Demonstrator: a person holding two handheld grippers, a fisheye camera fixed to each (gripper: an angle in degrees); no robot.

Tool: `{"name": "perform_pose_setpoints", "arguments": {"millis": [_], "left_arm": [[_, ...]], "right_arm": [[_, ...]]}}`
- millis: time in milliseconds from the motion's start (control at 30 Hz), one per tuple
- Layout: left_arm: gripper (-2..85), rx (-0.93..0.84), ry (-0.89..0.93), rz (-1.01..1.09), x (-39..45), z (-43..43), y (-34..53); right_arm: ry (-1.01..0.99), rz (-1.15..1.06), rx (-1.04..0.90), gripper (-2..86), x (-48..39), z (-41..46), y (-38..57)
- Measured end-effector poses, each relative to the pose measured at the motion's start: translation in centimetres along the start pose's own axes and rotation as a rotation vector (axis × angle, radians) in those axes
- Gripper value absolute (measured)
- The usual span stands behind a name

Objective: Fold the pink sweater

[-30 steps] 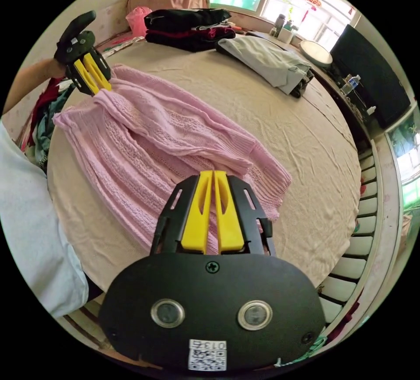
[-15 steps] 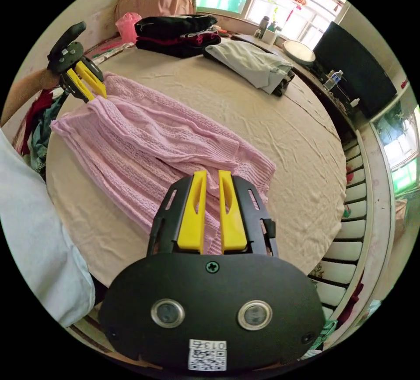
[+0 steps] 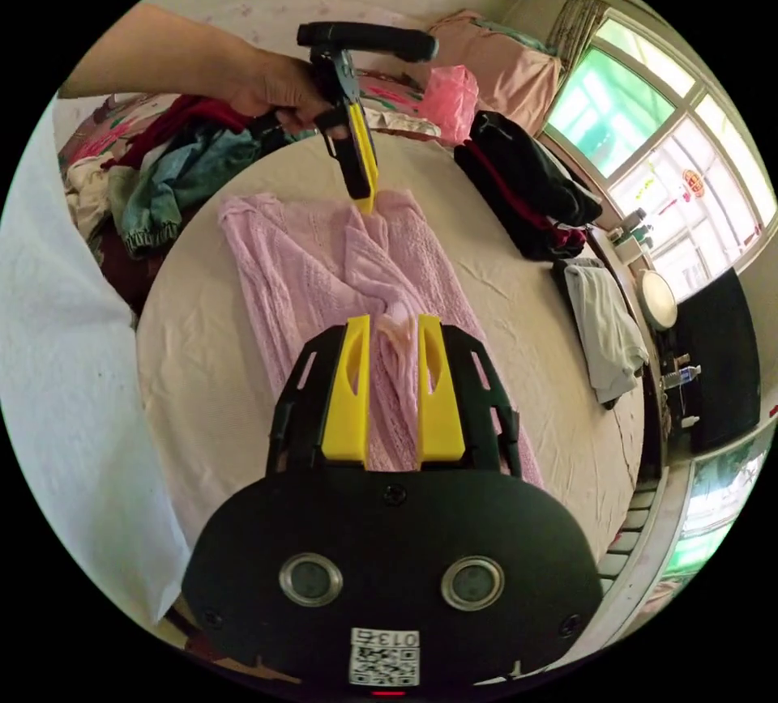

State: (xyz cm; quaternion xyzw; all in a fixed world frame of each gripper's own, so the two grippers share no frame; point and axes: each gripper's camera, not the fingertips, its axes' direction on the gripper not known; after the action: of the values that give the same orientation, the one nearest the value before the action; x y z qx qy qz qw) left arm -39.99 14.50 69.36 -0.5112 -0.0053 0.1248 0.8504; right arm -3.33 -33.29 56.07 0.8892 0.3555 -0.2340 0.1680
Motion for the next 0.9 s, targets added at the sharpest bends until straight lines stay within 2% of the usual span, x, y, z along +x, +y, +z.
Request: {"name": "perform_pose_setpoints", "arguments": {"millis": [67, 167, 300, 400, 533, 600, 667, 733, 833, 900], "left_arm": [[8.2, 0.001, 0.053, -0.057, -1.8, 1.0, 0.3], [1.9, -0.023, 0.082, -0.112, -4.0, 2.2, 0.0], [0.6, 0.041, 0.192, -0.098, -5.7, 0.4, 1.0], [0.9, 0.017, 0.211, -0.098, -6.7, 0.4, 3.1], [5.4, 0.035, 0.183, -0.144, -8.9, 1.8, 5.4], [8.5, 0.136, 0.241, -0.179, -10.5, 1.8, 6.0], [10.1, 0.193, 0.235, -0.183, -11.4, 1.4, 6.0], [11.8, 0.206, 0.208, -0.149, -12.0, 1.6, 5.5], [12.9, 0.142, 0.210, -0.038, -12.4, 3.5, 3.7], [8.7, 0.048, 0.234, 0.042, -12.2, 5.7, 2.6]], "right_arm": [[0.006, 0.043, -0.030, 4.3, 0.6, 0.7, -0.2], [-0.018, 0.105, -0.004, 3.3, 2.3, -0.4, -0.3], [0.016, 0.194, 0.120, 3.1, 4.7, -5.5, 0.8], [0.027, 0.146, 0.181, 3.2, 3.5, -7.7, 2.5], [-0.073, 0.000, 0.010, 4.6, -1.5, -3.0, 3.1], [-0.098, -0.063, -0.076, 5.6, -3.2, -0.9, 3.2], [-0.122, -0.034, -0.056, 6.0, -2.9, -1.6, 2.8], [-0.126, 0.070, 0.057, 5.5, -0.4, -5.0, 2.2], [-0.045, 0.230, 0.140, 2.6, 3.7, -7.2, 1.6], [0.035, 0.322, 0.079, 1.3, 6.1, -5.9, 1.5]]}}
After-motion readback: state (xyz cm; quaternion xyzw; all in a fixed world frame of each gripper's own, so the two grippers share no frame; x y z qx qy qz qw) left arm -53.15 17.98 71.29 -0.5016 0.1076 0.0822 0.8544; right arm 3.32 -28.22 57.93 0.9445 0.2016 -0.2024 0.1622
